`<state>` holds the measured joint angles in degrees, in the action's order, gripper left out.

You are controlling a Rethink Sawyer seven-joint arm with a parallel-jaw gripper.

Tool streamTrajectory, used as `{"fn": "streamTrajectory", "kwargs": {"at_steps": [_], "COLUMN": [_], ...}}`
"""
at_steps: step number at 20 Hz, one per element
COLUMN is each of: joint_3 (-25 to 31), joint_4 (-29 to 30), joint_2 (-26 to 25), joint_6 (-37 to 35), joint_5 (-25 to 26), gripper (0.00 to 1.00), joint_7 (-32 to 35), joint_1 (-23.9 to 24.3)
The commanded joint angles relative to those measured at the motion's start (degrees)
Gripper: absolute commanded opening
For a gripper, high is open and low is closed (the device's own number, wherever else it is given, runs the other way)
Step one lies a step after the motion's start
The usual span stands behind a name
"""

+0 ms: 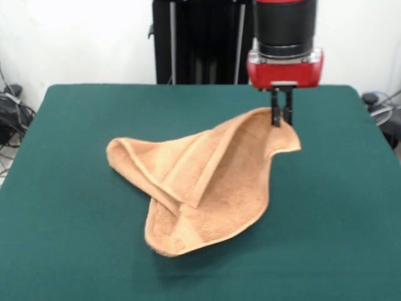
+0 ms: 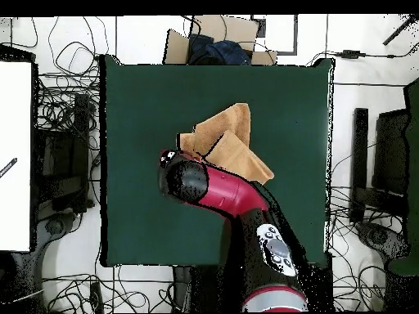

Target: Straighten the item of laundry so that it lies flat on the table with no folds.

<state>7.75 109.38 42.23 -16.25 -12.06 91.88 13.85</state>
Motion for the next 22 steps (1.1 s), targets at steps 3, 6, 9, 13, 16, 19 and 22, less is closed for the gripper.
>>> {"fn": "streamTrajectory", "kwargs": {"at_steps": [3, 6, 9, 13, 16, 19, 22], "joint_3": [-1.59, -0.45, 0.18, -2.57, -5.75, -1.92, -3.05], "joint_4": [1.31, 1.16, 0.88, 1.1, 3.1, 3.19, 3.8], "joint_2": [-0.02, -0.8, -1.43, -1.4, -1.19, -3.31, -2.67], "joint_6": [-1.7, -0.41, -0.66, -1.28, 0.38, 3.84, 4.89], "joint_5": [-4.76, -4.96, -5.18, -7.22, -11.11, -12.52, -14.23], "gripper": [0.0, 0.0, 0.0, 0.0, 0.0, 0.0, 0.0], "joint_7": [15.47, 14.56, 13.88, 17.4, 23.2, 21.48, 23.07], "joint_1": [-0.95, -0.06, 0.55, -2.25, -6.71, -5.61, -7.52]}}
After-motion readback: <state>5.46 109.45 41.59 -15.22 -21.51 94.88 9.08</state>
